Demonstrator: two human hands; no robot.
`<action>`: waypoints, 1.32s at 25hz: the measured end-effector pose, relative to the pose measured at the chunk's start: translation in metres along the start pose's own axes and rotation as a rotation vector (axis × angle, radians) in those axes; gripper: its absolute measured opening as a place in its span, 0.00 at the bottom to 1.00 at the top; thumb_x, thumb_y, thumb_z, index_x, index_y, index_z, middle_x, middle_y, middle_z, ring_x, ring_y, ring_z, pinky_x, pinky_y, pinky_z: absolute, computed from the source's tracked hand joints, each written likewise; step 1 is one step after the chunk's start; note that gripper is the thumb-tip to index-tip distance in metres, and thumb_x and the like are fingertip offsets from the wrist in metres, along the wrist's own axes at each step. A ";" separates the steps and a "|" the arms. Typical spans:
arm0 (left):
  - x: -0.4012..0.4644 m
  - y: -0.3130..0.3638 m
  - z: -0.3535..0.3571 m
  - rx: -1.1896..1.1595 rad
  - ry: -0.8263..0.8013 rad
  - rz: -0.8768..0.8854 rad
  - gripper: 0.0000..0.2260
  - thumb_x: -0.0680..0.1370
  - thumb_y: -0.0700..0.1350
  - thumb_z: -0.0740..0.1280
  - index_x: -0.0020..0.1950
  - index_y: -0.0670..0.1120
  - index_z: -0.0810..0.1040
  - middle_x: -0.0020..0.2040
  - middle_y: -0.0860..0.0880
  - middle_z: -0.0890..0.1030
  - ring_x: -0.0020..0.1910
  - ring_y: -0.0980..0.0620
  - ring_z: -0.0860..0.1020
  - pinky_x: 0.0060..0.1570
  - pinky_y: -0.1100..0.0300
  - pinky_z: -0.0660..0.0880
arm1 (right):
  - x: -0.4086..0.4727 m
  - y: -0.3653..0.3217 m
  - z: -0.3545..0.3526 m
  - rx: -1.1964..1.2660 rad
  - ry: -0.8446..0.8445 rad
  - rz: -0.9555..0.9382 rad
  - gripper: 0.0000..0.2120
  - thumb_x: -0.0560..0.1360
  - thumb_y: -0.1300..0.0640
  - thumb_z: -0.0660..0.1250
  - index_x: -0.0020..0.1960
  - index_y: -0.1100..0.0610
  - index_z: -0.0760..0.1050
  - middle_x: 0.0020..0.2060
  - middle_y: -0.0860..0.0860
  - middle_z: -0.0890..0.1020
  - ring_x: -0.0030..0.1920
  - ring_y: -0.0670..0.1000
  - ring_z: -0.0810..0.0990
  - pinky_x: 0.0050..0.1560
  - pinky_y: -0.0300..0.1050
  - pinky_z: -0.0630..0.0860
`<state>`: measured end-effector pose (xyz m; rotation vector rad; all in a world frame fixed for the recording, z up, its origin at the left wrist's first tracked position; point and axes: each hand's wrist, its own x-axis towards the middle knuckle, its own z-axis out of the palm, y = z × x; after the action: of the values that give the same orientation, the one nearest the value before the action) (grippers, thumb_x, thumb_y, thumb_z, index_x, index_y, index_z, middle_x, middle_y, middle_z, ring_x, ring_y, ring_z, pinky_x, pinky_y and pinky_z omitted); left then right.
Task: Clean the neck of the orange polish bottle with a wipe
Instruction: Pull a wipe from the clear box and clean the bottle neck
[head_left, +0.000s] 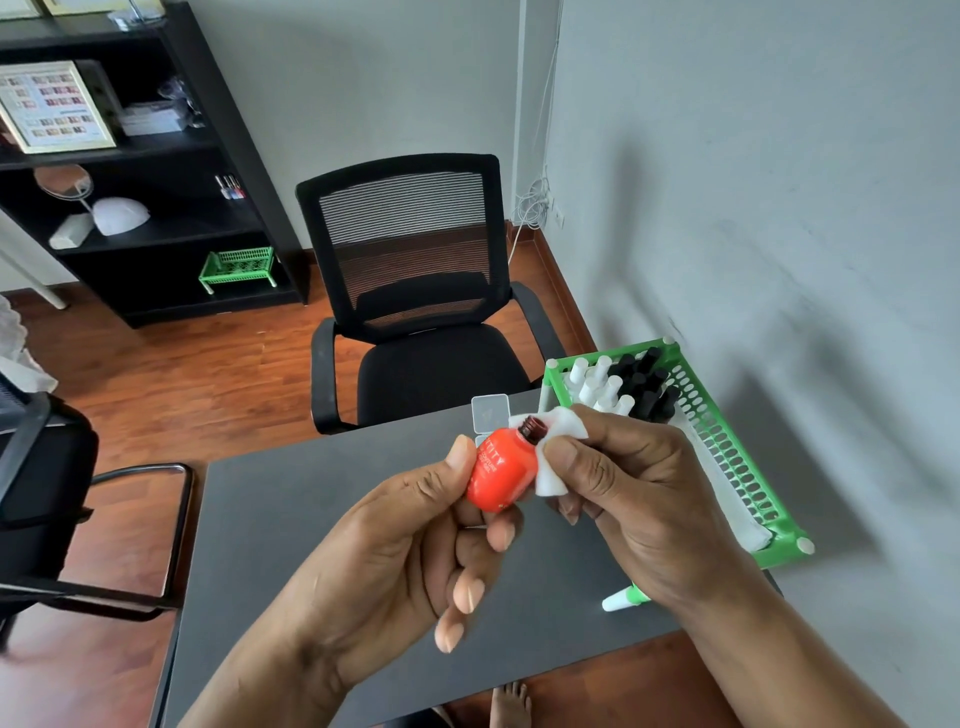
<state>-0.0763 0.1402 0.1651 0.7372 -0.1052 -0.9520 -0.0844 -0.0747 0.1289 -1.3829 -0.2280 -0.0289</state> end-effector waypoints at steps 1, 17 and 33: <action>0.000 0.001 -0.001 -0.039 -0.017 -0.030 0.20 0.81 0.52 0.72 0.55 0.33 0.82 0.41 0.39 0.79 0.27 0.50 0.82 0.22 0.60 0.80 | -0.001 0.001 0.000 0.015 -0.015 0.007 0.21 0.78 0.45 0.73 0.53 0.64 0.84 0.36 0.65 0.78 0.34 0.47 0.78 0.36 0.38 0.77; -0.008 -0.009 -0.016 0.144 0.033 0.151 0.17 0.79 0.48 0.75 0.55 0.33 0.79 0.39 0.39 0.83 0.24 0.53 0.80 0.21 0.64 0.78 | -0.007 0.000 0.002 0.462 0.017 0.230 0.22 0.72 0.47 0.79 0.62 0.56 0.85 0.40 0.51 0.85 0.32 0.46 0.78 0.33 0.41 0.76; -0.002 -0.010 -0.016 0.844 0.474 0.532 0.16 0.72 0.50 0.77 0.59 0.53 0.84 0.40 0.49 0.84 0.28 0.48 0.80 0.23 0.59 0.77 | 0.001 -0.027 -0.001 -0.384 -0.039 -0.058 0.09 0.77 0.59 0.72 0.55 0.59 0.87 0.41 0.51 0.84 0.42 0.51 0.82 0.44 0.44 0.79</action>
<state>-0.0781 0.1467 0.1471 1.5979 -0.2771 -0.1683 -0.0874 -0.0804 0.1550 -1.7599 -0.3056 -0.0982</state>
